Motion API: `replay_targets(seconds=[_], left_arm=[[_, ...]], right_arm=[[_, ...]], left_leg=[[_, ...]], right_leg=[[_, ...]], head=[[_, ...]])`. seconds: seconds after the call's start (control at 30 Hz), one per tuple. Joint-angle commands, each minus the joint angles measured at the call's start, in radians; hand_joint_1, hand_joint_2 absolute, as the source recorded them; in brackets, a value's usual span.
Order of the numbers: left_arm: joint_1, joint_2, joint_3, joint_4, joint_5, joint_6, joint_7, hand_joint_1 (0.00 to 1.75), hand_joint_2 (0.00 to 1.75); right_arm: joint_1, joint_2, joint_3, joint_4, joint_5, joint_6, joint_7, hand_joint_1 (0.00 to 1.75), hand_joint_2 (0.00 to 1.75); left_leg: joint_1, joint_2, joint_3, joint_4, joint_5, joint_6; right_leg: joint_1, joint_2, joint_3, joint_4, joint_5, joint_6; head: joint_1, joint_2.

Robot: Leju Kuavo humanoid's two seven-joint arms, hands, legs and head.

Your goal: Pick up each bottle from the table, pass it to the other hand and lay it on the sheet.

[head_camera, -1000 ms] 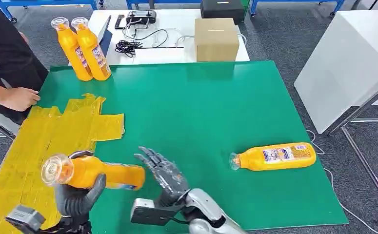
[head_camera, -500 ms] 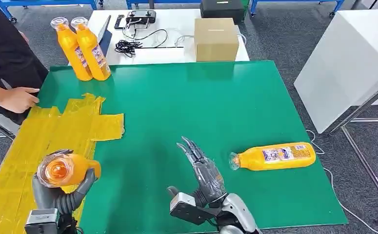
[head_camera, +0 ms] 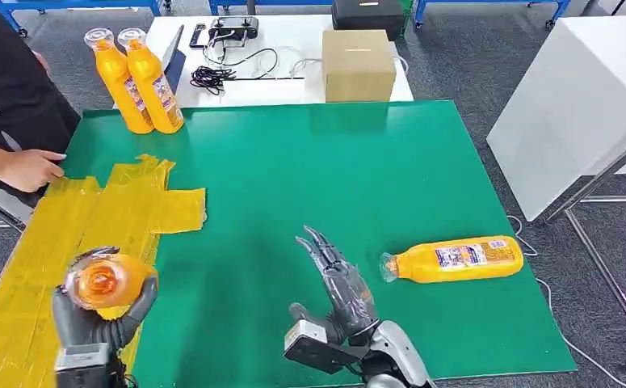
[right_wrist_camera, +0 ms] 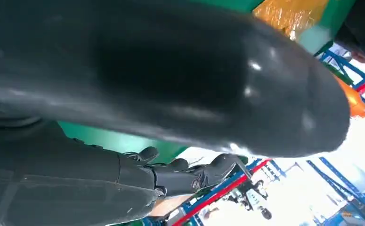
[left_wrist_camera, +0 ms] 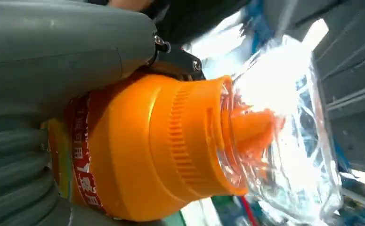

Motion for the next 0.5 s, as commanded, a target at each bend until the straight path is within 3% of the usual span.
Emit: replay_targets(seconds=[0.03,0.17,0.2,0.23,0.27,0.37,0.4,0.47,0.5], left_arm=[[-0.047,-0.097,0.212,-0.004,-0.626,0.078,0.049,1.75,1.75],[-0.046,-0.044,0.187,0.004,-0.796,0.078,0.153,1.75,1.75],[-0.041,0.100,0.043,0.133,-0.919,-0.048,0.311,1.75,1.75],[-0.201,0.477,-0.334,0.323,-0.919,-0.167,0.688,1.75,1.75],[-0.262,0.560,-0.591,0.481,-0.919,-0.061,1.080,1.75,1.75],[-0.275,0.547,-0.596,0.526,-0.919,-0.028,1.076,1.75,1.75],[-0.276,0.546,-0.596,0.525,-0.919,-0.031,1.075,1.75,1.75],[-0.276,0.546,-0.596,0.525,-0.919,-0.031,1.075,1.75,1.75],[-0.276,0.546,-0.596,0.525,-0.919,-0.031,1.075,1.75,1.75]], right_arm=[[0.101,-0.112,-0.191,-0.139,-0.010,-0.005,-0.035,0.00,0.00],[0.151,-0.124,-0.259,-0.180,-0.017,0.009,-0.053,0.00,0.00],[0.151,-0.130,-0.267,-0.181,-0.003,0.026,-0.040,0.00,0.00],[0.151,-0.130,-0.285,-0.192,-0.001,0.042,-0.035,0.00,0.00],[0.153,-0.123,-0.303,-0.196,-0.001,0.064,-0.039,0.00,0.00],[0.149,-0.117,-0.301,-0.189,0.000,0.071,-0.039,0.00,0.00],[0.148,-0.115,-0.300,-0.187,0.000,0.071,-0.039,0.00,0.00],[0.148,-0.115,-0.300,-0.187,0.000,0.071,-0.039,0.00,0.00],[0.148,-0.115,-0.300,-0.187,0.000,0.071,-0.039,0.00,0.00]], left_leg=[[0.000,-0.003,0.000,0.000,0.000,0.000],[0.000,-0.002,0.000,0.000,0.000,0.000],[-0.001,-0.002,0.000,0.000,0.000,0.000],[-0.001,-0.002,0.001,0.000,0.000,-0.001],[-0.002,-0.009,0.001,-0.004,0.004,-0.001],[-0.002,-0.019,0.006,-0.005,0.005,-0.001],[0.000,-0.010,0.003,-0.002,0.003,-0.001],[0.000,0.004,0.004,-0.003,-0.001,-0.003],[-0.001,0.004,0.005,-0.004,0.000,-0.004]], right_leg=[[0.000,-0.003,0.002,-0.001,-0.001,0.001],[0.000,-0.003,0.002,-0.001,-0.001,0.000],[-0.001,-0.003,0.001,-0.001,-0.001,0.000],[0.000,-0.003,0.002,-0.001,-0.001,0.000],[-0.002,-0.010,0.003,-0.002,0.000,-0.001],[-0.003,-0.019,-0.001,-0.005,-0.001,-0.001],[0.000,-0.010,-0.007,-0.003,0.000,-0.001],[0.000,0.004,0.001,-0.001,0.001,-0.002],[0.000,0.003,0.001,-0.001,0.002,-0.004]], head=[[0.000,0.000],[0.001,0.000],[0.000,0.000],[0.000,0.000],[0.000,0.000],[0.002,0.000],[0.002,0.000],[-0.004,0.000],[-0.005,0.000]])
